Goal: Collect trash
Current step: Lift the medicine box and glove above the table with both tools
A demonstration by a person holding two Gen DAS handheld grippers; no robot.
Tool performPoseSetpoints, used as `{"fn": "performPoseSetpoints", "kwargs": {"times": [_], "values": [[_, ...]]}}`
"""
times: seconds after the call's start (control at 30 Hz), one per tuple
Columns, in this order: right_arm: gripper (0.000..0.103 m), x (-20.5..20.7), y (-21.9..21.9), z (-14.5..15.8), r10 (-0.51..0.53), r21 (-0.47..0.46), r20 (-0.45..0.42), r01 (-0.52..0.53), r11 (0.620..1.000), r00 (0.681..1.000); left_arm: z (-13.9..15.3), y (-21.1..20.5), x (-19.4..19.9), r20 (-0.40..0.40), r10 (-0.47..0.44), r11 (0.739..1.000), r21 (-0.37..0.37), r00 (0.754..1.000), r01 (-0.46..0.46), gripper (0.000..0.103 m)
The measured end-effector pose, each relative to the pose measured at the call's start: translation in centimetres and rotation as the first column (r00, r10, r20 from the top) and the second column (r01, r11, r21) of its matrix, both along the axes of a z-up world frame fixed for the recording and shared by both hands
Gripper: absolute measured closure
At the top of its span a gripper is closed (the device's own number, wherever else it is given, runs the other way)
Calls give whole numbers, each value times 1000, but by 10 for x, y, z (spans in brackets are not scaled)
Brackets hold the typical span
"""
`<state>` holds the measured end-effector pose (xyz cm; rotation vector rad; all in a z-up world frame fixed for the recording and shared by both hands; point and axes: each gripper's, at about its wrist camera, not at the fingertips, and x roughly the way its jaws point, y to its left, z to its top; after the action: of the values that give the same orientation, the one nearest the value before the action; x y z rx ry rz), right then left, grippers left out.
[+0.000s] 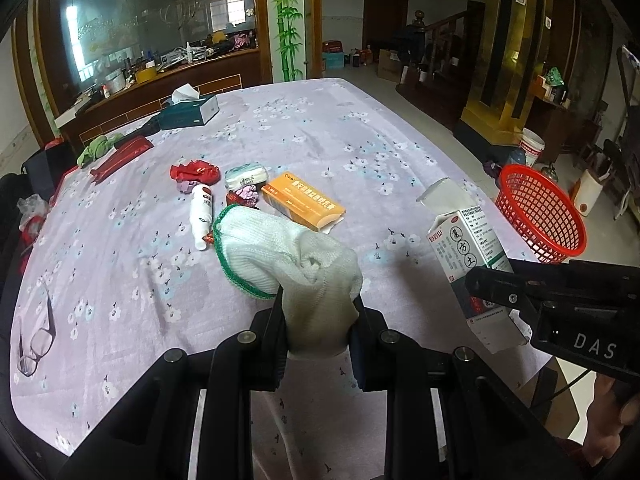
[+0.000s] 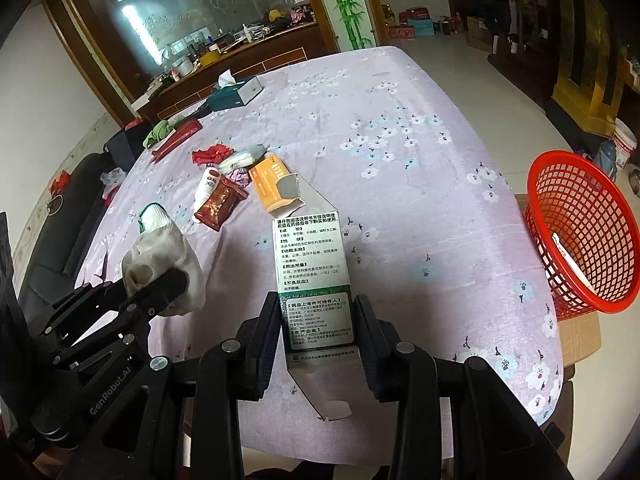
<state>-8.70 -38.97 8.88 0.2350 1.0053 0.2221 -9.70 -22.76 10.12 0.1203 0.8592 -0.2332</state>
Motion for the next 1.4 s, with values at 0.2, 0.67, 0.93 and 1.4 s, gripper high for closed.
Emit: {"fn": "performPoseSetpoints", "kwargs": {"times": [0.2, 0.67, 0.93, 1.4], "values": [[64, 0, 1, -1, 5, 0, -6, -5, 1000, 1000, -1, -1, -2, -1, 2, 1000, 6, 1000, -2, 79], [64, -3, -4, -2, -16, 6, -12, 16, 1000, 1000, -3, -6, -5, -5, -21, 1000, 19, 1000, 21, 79], [64, -7, -9, -3, -32, 6, -20, 32, 999, 999, -6, -11, -4, -14, -37, 999, 19, 999, 37, 79], [64, -12, -24, -4, -69, 3, -28, 69, 998, 997, -12, -27, -2, -24, -71, 997, 14, 997, 71, 79]]}}
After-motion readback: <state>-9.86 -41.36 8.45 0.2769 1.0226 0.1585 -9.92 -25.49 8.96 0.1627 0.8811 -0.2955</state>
